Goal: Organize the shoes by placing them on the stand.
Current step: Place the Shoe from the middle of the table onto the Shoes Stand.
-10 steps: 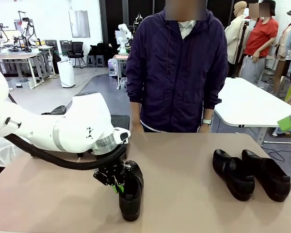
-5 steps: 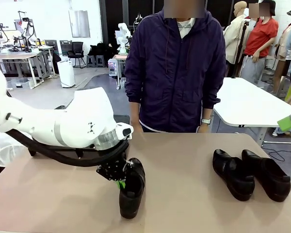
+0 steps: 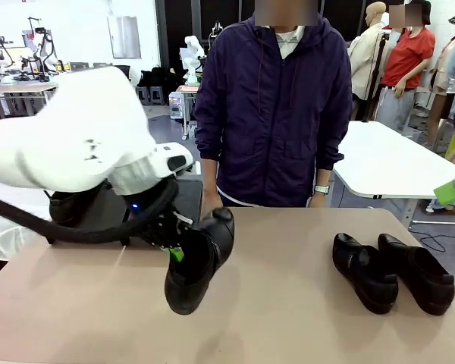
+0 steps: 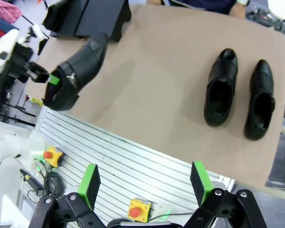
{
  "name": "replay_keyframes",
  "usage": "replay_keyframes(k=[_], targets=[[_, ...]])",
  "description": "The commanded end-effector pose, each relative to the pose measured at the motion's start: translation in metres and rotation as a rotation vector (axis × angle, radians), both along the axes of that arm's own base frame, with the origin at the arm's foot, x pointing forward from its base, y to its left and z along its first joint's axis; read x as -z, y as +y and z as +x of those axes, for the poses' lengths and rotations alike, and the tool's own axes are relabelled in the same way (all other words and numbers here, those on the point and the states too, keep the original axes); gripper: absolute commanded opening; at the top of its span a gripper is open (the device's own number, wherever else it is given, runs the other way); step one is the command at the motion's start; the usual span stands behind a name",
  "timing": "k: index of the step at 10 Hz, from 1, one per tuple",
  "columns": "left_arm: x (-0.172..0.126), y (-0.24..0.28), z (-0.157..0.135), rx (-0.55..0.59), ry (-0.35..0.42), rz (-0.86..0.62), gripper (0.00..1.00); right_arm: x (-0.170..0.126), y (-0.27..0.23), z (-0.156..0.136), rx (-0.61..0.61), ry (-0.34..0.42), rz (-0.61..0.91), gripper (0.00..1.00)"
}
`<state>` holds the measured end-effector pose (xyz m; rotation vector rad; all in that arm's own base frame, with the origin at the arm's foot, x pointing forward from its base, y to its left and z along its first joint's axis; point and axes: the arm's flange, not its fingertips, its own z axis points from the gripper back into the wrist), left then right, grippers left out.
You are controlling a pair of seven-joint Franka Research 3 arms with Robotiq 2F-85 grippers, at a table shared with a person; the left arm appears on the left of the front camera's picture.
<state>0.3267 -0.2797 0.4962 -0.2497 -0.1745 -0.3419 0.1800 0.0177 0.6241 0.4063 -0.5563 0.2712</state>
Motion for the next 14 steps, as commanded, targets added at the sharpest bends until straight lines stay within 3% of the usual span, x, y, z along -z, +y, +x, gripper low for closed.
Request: replay_keyframes(k=[1, 2, 3, 6, 7, 10, 12, 14], targets=[[-0.002, 0.036, -0.025, -0.106, -0.132, -0.163, 0.00, 0.000, -0.001, 0.000, -0.020, -0.009, 0.027, 1.00], [-0.005, 0.046, -0.030, -0.301, -0.188, -0.227, 0.00, 0.000, -0.001, 0.000, -0.020, -0.009, 0.027, 1.00], [-0.011, 0.016, -0.011, -0.046, -0.055, -0.059, 0.00, 0.000, -0.001, 0.000, -0.020, -0.009, 0.027, 1.00], [-0.011, 0.016, -0.011, -0.046, -0.055, -0.059, 0.00, 0.000, -0.001, 0.000, -0.020, -0.009, 0.027, 1.00], [-0.003, 0.023, -0.021, -0.094, -0.060, -0.081, 0.00, 0.000, -0.001, 0.000, -0.020, -0.009, 0.027, 1.00], [-0.045, 0.108, 0.040, -0.132, -0.187, -0.096, 0.00, 0.000, -0.001, 0.000, -0.020, -0.009, 0.027, 1.00], [-0.053, 0.181, 0.077, -0.125, -0.209, -0.103, 0.00, 0.000, -0.001, 0.000, -0.020, -0.009, 0.027, 1.00], [-0.047, 0.251, 0.119, -0.260, -0.242, -0.156, 0.00, 0.000, -0.001, 0.000, -0.020, -0.009, 0.027, 1.00]])
